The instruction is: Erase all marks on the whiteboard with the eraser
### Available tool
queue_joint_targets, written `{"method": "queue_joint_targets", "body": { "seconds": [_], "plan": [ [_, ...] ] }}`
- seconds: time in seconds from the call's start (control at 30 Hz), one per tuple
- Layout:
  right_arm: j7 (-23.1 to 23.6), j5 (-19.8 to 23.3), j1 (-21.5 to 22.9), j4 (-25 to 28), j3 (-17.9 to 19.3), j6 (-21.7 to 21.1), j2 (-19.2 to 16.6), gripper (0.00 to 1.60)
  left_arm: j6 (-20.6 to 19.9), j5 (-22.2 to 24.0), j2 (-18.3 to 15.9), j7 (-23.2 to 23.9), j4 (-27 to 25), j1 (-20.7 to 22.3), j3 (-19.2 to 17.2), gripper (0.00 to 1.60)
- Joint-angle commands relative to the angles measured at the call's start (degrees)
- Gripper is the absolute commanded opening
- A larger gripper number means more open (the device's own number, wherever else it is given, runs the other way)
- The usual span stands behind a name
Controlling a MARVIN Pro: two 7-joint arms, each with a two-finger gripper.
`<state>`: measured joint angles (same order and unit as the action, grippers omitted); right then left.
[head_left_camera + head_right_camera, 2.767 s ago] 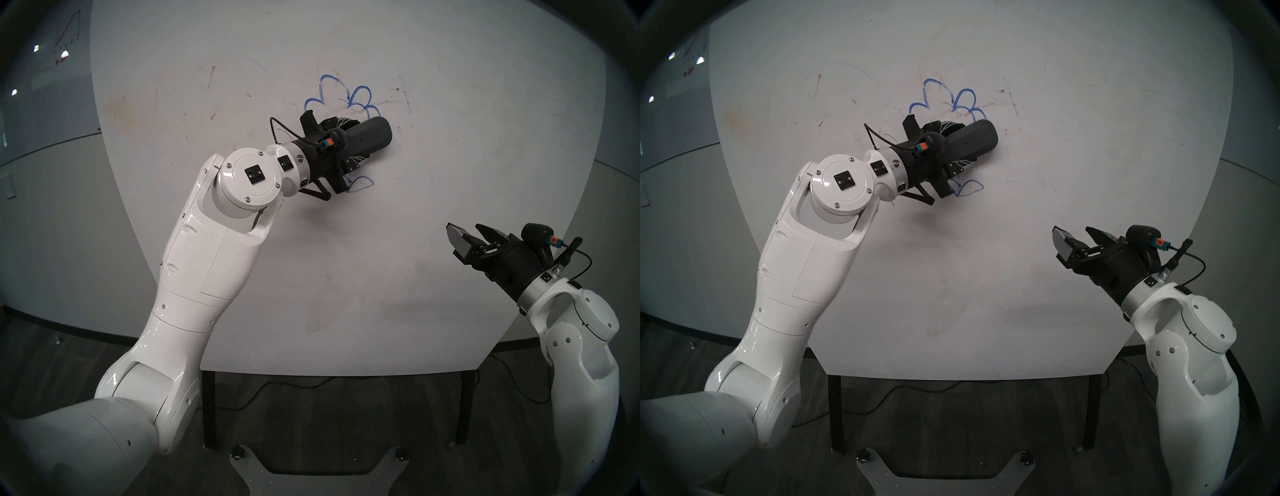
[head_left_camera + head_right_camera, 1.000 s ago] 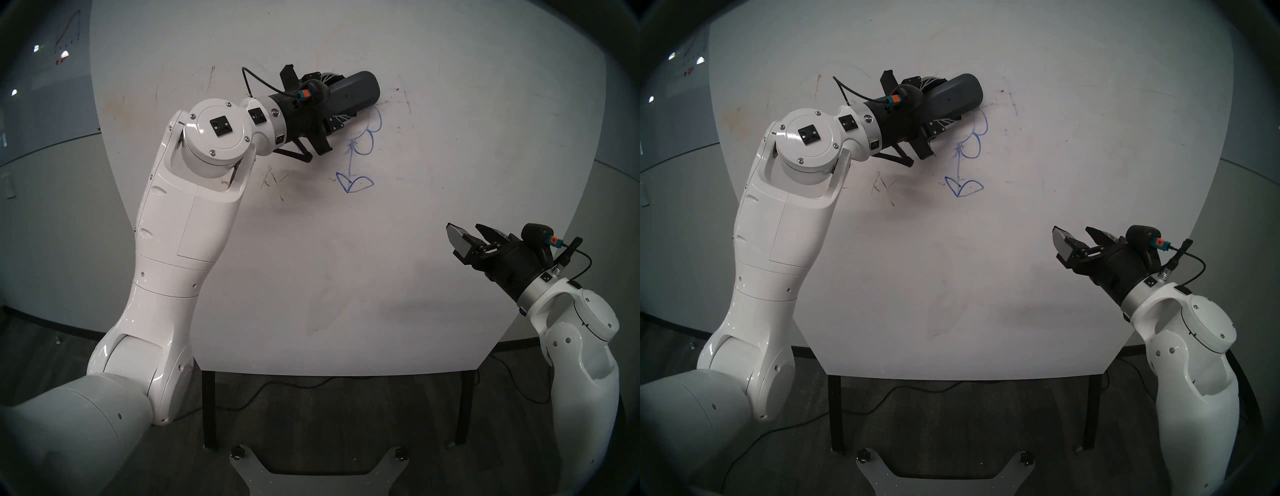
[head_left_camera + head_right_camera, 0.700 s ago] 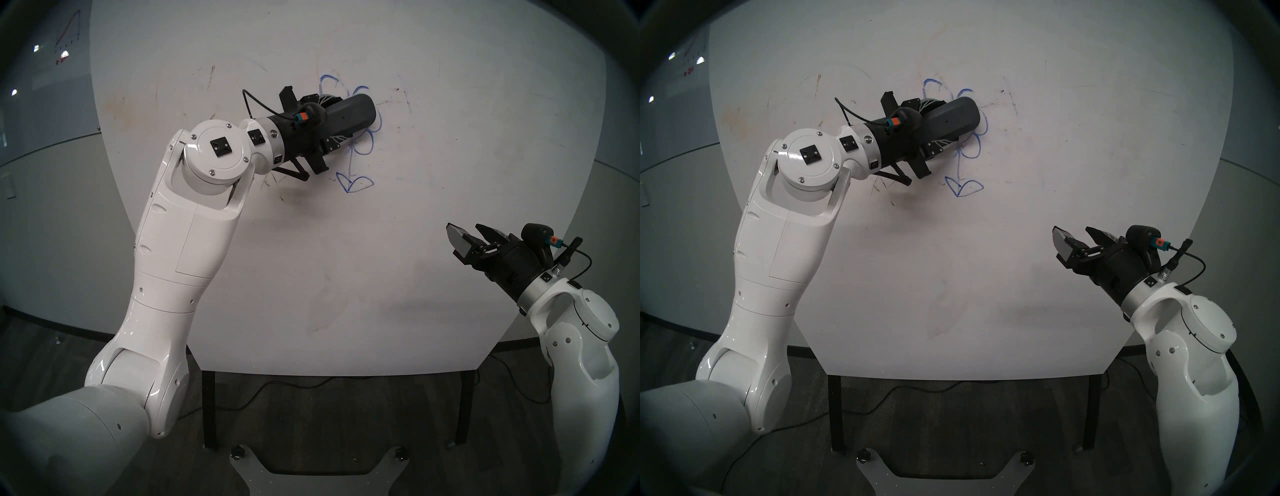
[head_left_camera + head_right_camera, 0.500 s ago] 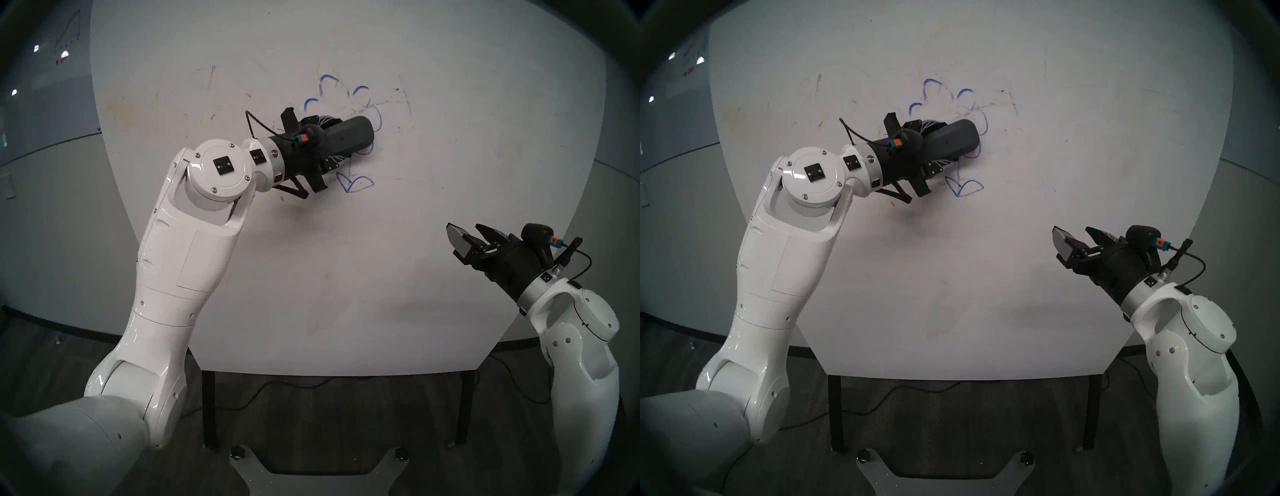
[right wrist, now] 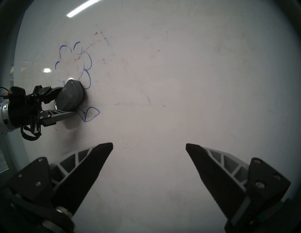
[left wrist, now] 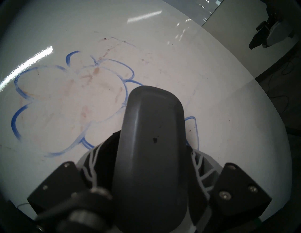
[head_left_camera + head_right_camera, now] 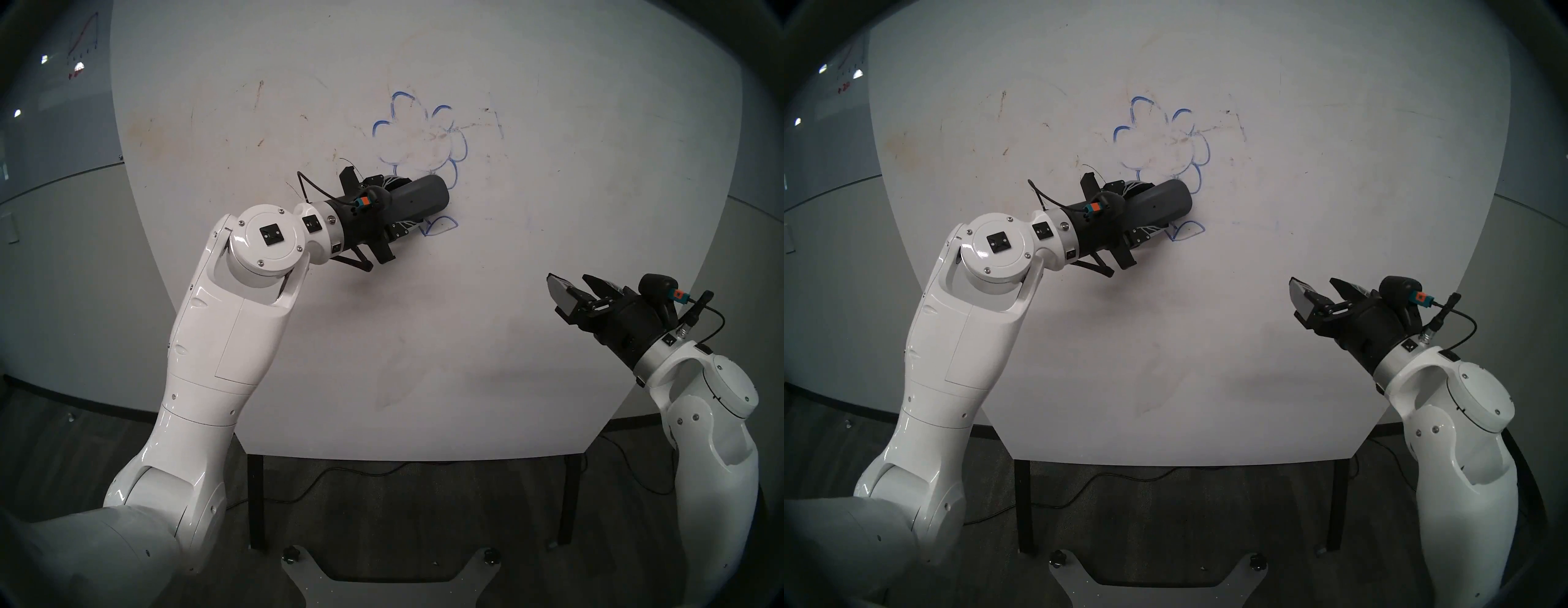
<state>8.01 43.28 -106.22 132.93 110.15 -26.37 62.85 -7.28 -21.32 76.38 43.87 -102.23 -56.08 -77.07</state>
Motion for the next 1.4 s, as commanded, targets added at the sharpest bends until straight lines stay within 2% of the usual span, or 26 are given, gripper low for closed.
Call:
{"method": "queue_joint_targets", "body": {
  "seconds": [0.0, 0.27, 0.6, 0.9, 1.13, 1.37],
  "plan": [
    [0.14, 0.0, 0.23, 0.83, -0.02, 0.09, -0.14, 1.6, -2.66, -0.52, -1.0, -2.67, 0.81, 3.16, -5.82, 0.0],
    [0.14, 0.0, 0.24, 0.82, -0.02, 0.09, -0.14, 1.6, -2.51, -0.25, -1.58, -1.76, -0.39, 5.74, -8.74, 0.0],
    [0.14, 0.0, 0.23, 0.83, -0.02, 0.09, -0.14, 1.6, -2.77, -0.53, -2.29, -1.19, 1.88, 9.13, -12.07, 0.0],
    [0.14, 0.01, 0.24, 0.81, -0.02, 0.09, -0.14, 1.6, -2.37, -0.32, -2.18, -0.02, 2.87, 12.37, -13.64, 0.0],
    [0.14, 0.0, 0.23, 0.85, -0.01, 0.08, -0.14, 1.6, -2.76, -0.49, -1.72, 0.9, 4.34, 14.28, -13.41, 0.0],
    [0.12, -0.01, 0.2, 0.91, 0.0, 0.05, -0.14, 1.6, -3.78, -1.41, -1.12, 1.8, 3.75, 11.4, -11.71, 0.0]
  ]
}}
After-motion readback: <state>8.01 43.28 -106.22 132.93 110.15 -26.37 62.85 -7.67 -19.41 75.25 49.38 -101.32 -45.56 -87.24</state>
